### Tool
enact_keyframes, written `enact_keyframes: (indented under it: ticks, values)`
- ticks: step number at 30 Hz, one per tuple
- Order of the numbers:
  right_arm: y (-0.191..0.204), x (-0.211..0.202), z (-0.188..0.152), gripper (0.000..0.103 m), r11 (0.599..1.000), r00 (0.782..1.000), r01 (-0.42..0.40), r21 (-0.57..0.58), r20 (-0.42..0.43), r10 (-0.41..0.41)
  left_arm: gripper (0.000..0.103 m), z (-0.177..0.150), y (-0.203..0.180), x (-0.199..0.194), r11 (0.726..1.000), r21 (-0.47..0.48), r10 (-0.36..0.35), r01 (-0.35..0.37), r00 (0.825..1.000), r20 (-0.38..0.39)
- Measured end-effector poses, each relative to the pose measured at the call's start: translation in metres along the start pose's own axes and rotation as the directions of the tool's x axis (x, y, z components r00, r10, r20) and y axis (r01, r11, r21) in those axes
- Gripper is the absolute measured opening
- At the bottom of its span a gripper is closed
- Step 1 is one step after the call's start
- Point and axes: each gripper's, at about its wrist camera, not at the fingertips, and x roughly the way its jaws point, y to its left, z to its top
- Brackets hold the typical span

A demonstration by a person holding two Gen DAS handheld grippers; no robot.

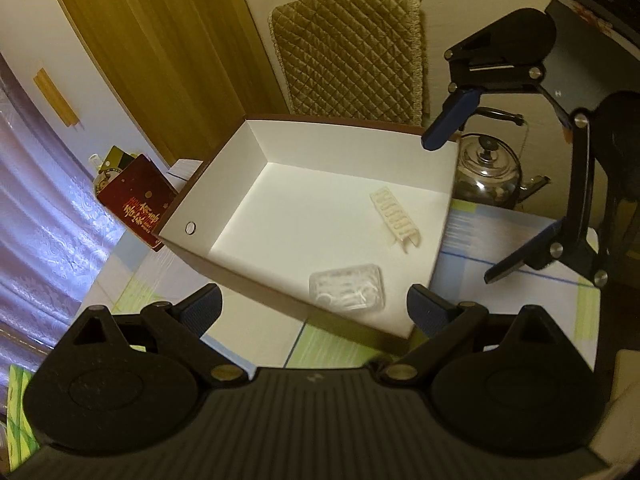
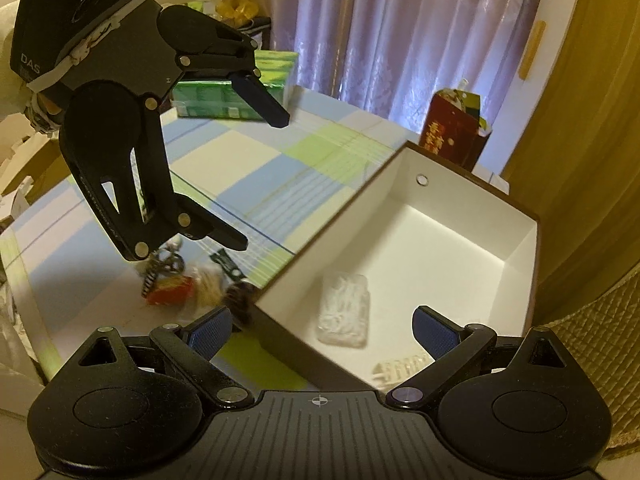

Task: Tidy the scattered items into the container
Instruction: 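Withdraw both tools from the box back toward the scattered items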

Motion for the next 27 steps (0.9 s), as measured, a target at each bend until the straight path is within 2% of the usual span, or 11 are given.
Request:
enact_keyframes:
  ticks: [10, 17, 22, 27]
  values:
    - [0.045, -0.006, -0.001, 0.102, 0.997, 0.998, -0.028, 0.078, 0.060, 0.024, 0.098, -0.066, 0.012, -0.048, 0.997, -0.077, 0.027, -0.027, 1.000, 0.000]
    - [0.077, 0.019, -0.009, 0.102, 0.988, 0.996, -0.080, 0.136, 0.059, 0.073, 0.097, -0.128, 0.025, -0.065, 0.983, -0.169, 0.065, -0.077, 0.995, -0.073]
    - [0.098, 0.039, -0.016, 0.102, 0.979, 0.993, -0.110, 0.170, 0.055, 0.102, 0.097, -0.170, 0.032, -0.065, 0.958, -0.266, 0.075, -0.107, 0.989, -0.126]
    - [0.108, 0.060, -0.027, 0.101, 0.967, 0.994, -0.108, 0.232, 0.060, 0.096, 0.097, -0.210, 0.031, -0.067, 0.911, -0.391, 0.079, -0.130, 0.986, -0.144]
